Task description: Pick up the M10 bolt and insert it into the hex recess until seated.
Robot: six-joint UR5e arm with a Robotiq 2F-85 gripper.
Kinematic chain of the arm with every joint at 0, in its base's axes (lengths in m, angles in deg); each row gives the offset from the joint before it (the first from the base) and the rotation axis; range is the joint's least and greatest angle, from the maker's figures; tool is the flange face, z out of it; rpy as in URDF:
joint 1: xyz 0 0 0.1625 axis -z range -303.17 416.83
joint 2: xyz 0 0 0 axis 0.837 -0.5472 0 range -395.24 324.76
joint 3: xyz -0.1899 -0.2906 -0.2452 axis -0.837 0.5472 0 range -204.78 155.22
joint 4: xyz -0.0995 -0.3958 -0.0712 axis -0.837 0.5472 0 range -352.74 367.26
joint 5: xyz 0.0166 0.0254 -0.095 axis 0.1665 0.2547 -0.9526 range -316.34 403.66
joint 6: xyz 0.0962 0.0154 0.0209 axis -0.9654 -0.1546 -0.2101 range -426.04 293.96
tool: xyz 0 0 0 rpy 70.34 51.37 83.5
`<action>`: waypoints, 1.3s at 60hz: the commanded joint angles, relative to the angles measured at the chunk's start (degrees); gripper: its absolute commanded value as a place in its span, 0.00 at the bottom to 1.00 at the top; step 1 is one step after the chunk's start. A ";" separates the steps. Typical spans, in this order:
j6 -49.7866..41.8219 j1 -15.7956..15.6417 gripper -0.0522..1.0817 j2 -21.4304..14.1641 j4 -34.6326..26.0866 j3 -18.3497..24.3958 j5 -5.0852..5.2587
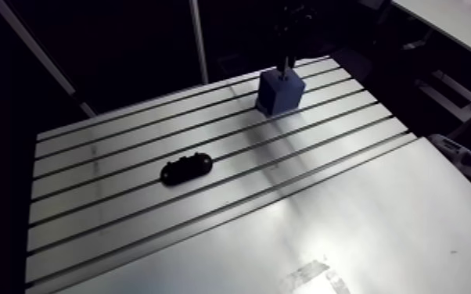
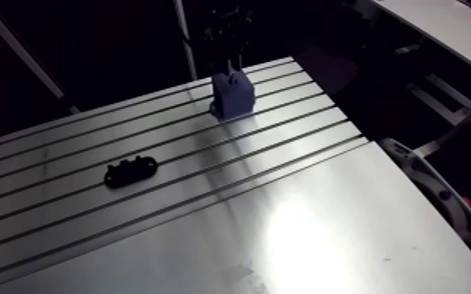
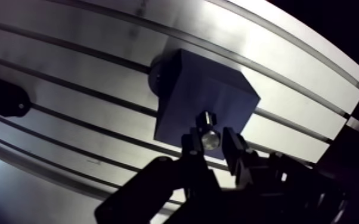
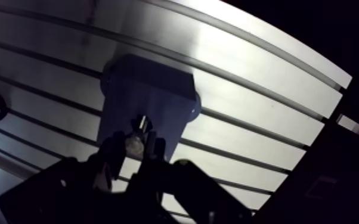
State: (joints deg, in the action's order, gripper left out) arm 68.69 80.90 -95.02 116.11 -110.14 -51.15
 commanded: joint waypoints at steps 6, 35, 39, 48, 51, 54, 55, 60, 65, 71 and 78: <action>-2.42 -0.07 0.05 -0.27 2.64 -0.90 0.88; -8.18 -0.33 0.05 -2.91 7.13 0.38 0.33; -8.45 -0.42 0.05 -3.49 6.95 0.01 0.03; -10.09 -0.42 0.05 -3.80 7.03 -0.03 0.26; -13.17 -0.27 0.05 -3.56 6.95 -0.03 0.37; -18.07 0.06 0.05 -3.13 6.94 0.07 0.54; -18.07 0.06 0.05 -3.13 6.94 0.07 0.54; -20.84 -0.27 0.05 -3.19 6.59 -0.34 0.87; -21.17 -0.36 0.05 -3.27 6.68 -0.72 1.29; -21.89 -0.33 0.05 -2.64 6.28 -0.06 2.04; -23.94 -0.26 0.05 -1.13 3.95 1.49 2.13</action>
State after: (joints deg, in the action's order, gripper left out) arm 48.06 80.61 -97.88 122.44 -110.28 -49.60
